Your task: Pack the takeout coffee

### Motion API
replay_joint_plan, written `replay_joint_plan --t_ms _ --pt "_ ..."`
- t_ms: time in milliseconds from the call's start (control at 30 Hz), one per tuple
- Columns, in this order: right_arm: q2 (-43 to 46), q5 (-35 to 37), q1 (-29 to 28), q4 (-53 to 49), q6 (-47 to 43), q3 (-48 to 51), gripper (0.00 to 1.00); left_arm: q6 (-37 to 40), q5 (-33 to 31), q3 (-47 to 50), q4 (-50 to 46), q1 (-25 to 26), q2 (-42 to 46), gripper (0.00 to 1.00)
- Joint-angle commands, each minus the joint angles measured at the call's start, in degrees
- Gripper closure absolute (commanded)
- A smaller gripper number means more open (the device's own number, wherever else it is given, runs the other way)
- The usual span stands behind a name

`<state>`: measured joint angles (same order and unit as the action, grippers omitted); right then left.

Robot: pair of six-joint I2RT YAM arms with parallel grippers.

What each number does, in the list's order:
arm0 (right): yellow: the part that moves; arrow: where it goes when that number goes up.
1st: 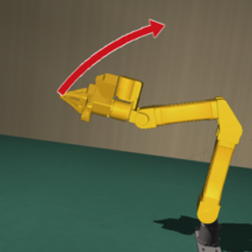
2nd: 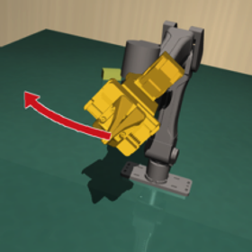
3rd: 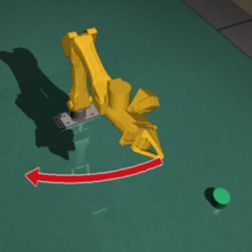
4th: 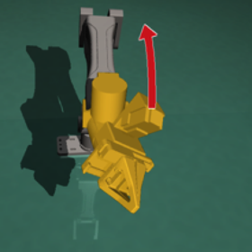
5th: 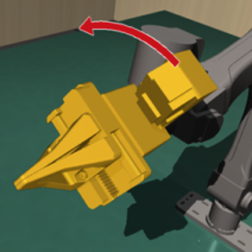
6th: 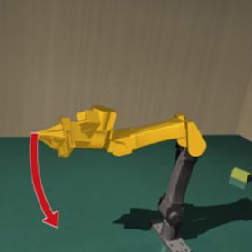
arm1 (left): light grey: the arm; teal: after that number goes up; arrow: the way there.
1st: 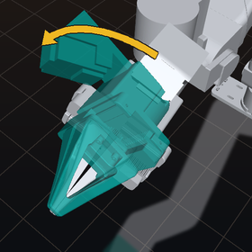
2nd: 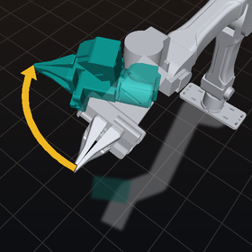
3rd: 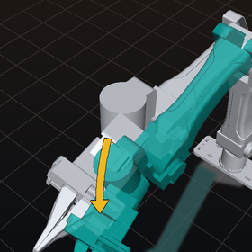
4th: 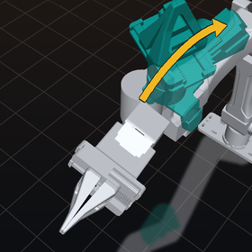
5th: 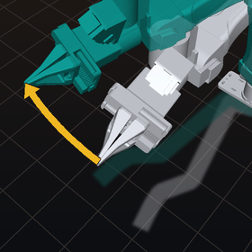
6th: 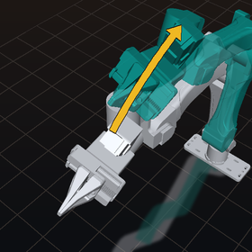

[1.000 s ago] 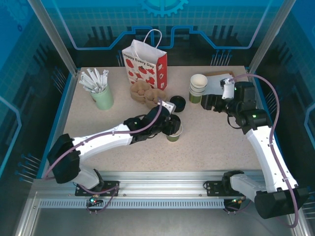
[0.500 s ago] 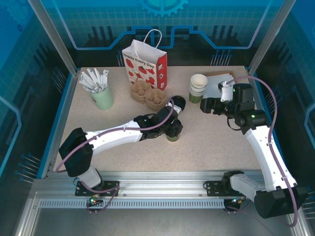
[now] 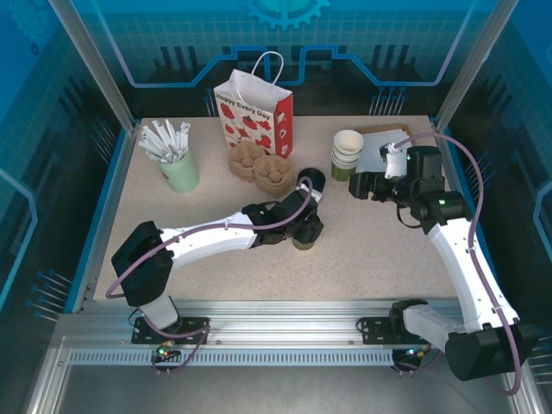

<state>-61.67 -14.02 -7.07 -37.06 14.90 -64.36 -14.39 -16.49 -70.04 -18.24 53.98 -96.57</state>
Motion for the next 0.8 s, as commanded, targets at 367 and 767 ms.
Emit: replay_joint_plan --t_ms 367,767 --pt "-0.1 -2.0 0.8 -0.5 -0.4 1.1 0.16 3.4 -0.6 0.3 -9.3 1.7 -2.9 0.38" --pt "-0.3 -2.8 0.8 -0.4 0.2 1.5 0.16 1.8 -1.0 6.1 -12.2 1.9 -4.7 0.45"
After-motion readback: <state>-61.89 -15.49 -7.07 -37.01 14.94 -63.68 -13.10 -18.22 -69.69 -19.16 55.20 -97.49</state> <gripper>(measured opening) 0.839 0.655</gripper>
